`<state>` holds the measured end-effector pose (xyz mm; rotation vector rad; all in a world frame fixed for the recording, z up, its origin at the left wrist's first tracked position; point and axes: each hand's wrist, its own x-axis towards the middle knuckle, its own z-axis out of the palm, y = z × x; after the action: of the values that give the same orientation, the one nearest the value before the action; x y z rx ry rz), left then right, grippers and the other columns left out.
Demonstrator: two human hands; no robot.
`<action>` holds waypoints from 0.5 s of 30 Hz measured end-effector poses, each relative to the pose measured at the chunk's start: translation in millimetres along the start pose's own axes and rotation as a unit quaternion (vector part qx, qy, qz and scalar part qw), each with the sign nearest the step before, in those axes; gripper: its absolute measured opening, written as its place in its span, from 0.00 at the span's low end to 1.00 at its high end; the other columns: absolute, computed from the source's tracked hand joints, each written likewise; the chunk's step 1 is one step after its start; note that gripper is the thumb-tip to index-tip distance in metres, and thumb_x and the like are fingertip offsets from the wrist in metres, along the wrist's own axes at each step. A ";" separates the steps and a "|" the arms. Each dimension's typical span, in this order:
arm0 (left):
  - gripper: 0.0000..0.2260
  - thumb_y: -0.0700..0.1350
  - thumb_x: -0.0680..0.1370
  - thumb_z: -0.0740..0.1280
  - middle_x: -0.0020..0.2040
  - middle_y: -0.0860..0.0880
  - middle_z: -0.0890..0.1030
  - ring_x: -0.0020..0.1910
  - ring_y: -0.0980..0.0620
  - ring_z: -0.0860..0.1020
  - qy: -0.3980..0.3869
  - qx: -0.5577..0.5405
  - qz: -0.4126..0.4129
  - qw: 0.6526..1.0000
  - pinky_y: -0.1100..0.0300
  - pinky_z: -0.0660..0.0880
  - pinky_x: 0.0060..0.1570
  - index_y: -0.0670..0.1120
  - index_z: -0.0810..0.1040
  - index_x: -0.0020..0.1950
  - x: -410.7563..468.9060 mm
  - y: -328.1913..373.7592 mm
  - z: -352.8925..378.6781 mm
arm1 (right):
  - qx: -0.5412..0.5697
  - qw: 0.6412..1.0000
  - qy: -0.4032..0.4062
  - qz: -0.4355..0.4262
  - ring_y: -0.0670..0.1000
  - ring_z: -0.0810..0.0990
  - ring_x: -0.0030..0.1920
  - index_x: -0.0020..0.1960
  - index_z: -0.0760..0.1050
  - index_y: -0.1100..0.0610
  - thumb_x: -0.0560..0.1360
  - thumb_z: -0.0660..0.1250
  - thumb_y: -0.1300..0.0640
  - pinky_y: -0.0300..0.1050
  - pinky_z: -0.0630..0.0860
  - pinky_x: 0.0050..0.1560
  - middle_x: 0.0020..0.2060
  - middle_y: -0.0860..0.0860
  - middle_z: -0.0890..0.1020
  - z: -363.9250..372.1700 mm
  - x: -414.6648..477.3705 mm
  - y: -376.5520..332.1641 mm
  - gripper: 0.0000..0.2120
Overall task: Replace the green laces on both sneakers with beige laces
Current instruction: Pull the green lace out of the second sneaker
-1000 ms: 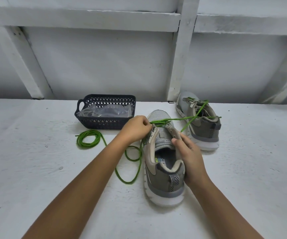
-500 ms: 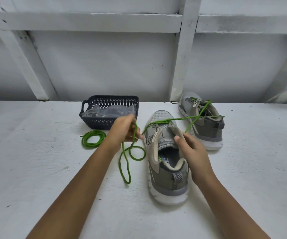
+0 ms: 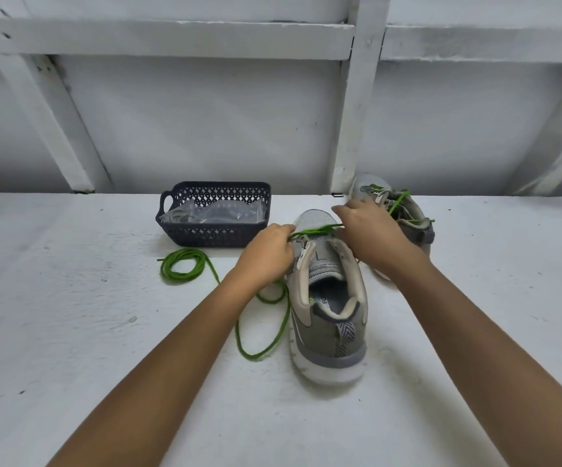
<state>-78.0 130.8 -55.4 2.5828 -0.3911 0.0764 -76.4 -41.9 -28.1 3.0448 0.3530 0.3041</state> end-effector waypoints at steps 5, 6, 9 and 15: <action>0.15 0.39 0.78 0.59 0.52 0.45 0.78 0.48 0.48 0.76 0.030 -0.049 0.015 0.998 0.58 0.70 0.44 0.44 0.74 0.63 1.7 7.3 -0.9 | 0.055 0.998 -0.029 0.032 0.58 0.77 0.54 0.54 0.79 0.56 0.79 0.60 0.50 0.51 0.67 0.57 0.49 0.55 0.82 -14.7 -6.2 -2.3 0.13; 0.13 0.39 0.77 0.59 0.47 0.47 0.79 0.42 0.51 0.75 0.031 -0.079 0.012 0.996 0.59 0.69 0.40 0.44 0.75 0.61 0.7 8.8 -3.6 | 0.106 0.993 -0.026 0.038 0.58 0.78 0.51 0.51 0.80 0.58 0.79 0.60 0.50 0.49 0.70 0.53 0.45 0.56 0.82 -21.0 -9.3 -3.2 0.14; 0.09 0.40 0.77 0.61 0.38 0.53 0.76 0.33 0.57 0.73 0.023 -0.163 -0.006 0.986 0.64 0.69 0.35 0.48 0.76 0.54 -3.5 14.7 -12.1 | 0.225 0.972 -0.051 0.052 0.55 0.80 0.39 0.45 0.80 0.63 0.78 0.60 0.55 0.48 0.76 0.41 0.38 0.58 0.82 -39.3 -17.6 -3.0 0.14; 0.12 0.52 0.80 0.60 0.47 0.52 0.79 0.46 0.55 0.77 0.029 -0.139 -0.012 0.990 0.65 0.71 0.43 0.48 0.79 0.55 -26.2 26.8 -16.9 | 0.291 0.944 -0.119 0.099 0.55 0.84 0.31 0.49 0.77 0.61 0.77 0.54 0.66 0.42 0.80 0.30 0.39 0.59 0.84 -42.3 -17.8 2.5 0.13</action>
<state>-110.5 124.2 -31.1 2.3036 -0.3255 0.0817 -101.4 -46.8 10.1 3.6485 0.1349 -0.2083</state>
